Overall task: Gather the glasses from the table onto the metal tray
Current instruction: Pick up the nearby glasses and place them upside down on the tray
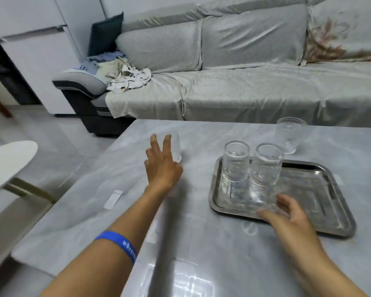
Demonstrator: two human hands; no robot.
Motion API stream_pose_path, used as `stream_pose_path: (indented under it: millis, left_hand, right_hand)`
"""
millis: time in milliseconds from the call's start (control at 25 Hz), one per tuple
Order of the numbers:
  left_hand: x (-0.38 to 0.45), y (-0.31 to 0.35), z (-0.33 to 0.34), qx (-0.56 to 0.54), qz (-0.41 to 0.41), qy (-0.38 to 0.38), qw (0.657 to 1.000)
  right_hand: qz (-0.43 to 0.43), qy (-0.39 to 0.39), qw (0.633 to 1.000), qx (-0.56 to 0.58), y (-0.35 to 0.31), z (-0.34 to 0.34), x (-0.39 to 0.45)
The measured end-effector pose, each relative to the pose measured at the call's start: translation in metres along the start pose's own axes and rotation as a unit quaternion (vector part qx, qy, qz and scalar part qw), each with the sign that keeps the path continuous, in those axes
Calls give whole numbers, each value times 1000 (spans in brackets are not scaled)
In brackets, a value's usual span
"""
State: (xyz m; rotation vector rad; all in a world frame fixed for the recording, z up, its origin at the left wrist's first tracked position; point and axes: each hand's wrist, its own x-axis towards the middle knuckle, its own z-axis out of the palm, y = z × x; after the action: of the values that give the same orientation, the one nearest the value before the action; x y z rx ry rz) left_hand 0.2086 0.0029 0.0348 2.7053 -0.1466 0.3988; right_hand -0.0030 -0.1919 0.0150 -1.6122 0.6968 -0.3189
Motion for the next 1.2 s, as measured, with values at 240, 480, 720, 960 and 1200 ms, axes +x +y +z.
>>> stream_pose_path:
  millis: [240,480,720,960,1200]
  left_hand:
    - [40,-24,3,-37,52,-61,996]
    - [-41,18,-30,-89,259,117,955]
    - [-128,94,-41,-43,540,57,839]
    - [-128,100,-38,-65,578,35,813]
    - [-100,66,-3,-206,142,-11,968]
  right_hand:
    - [-8,-83,996,-21,-3,-10,-21]
    - [97,-134,965,202,-35,-24,-3]
    - [186,-219,927,241,-51,-38,11]
    - [173,-175,928,279,-35,-57,26]
    - [-6,112,989,100,-27,-94,67]
